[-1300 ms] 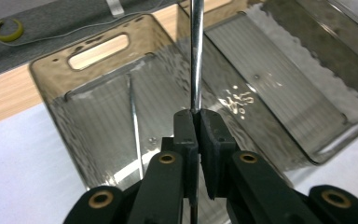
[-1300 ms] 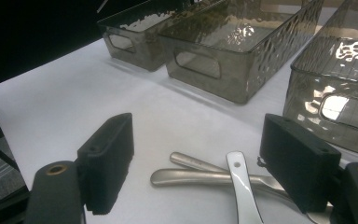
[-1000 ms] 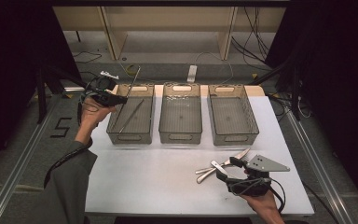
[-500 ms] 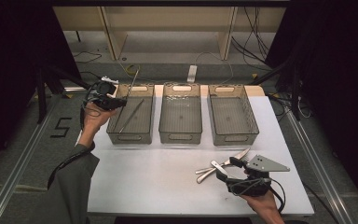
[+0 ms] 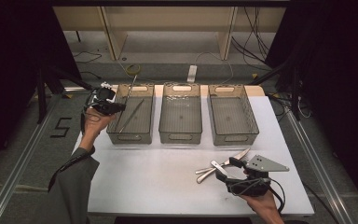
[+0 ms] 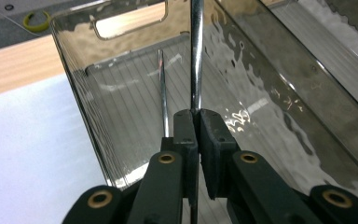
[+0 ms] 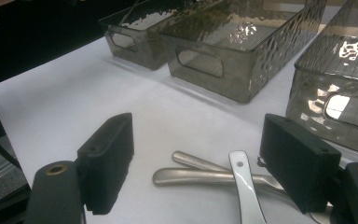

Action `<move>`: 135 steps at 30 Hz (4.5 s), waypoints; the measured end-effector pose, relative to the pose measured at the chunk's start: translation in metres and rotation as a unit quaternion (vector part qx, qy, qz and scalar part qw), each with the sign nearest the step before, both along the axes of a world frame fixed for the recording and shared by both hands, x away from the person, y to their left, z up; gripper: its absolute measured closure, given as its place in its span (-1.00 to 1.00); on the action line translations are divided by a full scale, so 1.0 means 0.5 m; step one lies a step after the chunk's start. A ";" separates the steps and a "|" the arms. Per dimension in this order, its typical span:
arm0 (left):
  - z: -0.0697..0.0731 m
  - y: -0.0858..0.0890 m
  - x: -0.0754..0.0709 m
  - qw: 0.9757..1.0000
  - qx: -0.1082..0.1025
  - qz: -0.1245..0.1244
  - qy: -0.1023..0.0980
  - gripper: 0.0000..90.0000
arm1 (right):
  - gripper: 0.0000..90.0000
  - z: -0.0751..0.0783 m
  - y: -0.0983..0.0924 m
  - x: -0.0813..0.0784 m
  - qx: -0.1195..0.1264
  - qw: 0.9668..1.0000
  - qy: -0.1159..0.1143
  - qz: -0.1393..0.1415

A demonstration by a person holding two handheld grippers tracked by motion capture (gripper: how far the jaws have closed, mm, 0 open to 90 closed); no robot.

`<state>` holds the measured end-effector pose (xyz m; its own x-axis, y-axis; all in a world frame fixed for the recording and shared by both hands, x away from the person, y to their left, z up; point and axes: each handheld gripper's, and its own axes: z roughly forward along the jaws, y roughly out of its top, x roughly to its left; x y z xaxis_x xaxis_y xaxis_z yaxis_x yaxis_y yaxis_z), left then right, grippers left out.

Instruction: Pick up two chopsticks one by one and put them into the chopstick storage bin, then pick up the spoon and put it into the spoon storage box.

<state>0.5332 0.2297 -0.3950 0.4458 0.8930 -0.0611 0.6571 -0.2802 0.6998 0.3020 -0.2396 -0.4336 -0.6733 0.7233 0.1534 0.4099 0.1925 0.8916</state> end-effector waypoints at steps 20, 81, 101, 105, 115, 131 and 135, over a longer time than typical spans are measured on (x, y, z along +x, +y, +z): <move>-0.028 -0.005 0.005 0.999 0.016 0.023 0.025 0.78 | -0.40 0.001 0.000 -0.001 0.000 1.000 -0.001 0.000; -0.031 -0.084 -0.298 0.980 -0.154 -0.094 -0.089 -0.57 | -0.35 -0.030 -0.012 0.079 -0.121 0.989 0.080 -0.009; -0.043 -0.091 -0.352 0.977 -0.138 -0.136 -0.086 -0.63 | -0.24 -0.043 0.002 0.100 -0.155 0.980 0.121 0.012; -0.044 -0.090 -0.355 0.977 -0.141 -0.133 -0.087 -0.63 | -0.17 -0.045 0.005 0.105 -0.163 0.978 0.127 0.019; -0.040 -0.089 -0.361 0.978 -0.138 -0.129 -0.090 -0.64 | 0.06 -0.051 0.010 0.114 -0.187 0.970 0.153 0.027; -0.040 -0.095 -0.368 0.977 -0.130 -0.138 -0.096 -0.64 | 0.43 -0.057 0.020 0.120 -0.210 0.962 0.172 0.029; -0.040 -0.094 -0.367 0.977 -0.128 -0.137 -0.096 -0.64 | 0.54 -0.061 0.022 0.126 -0.217 0.960 0.176 0.030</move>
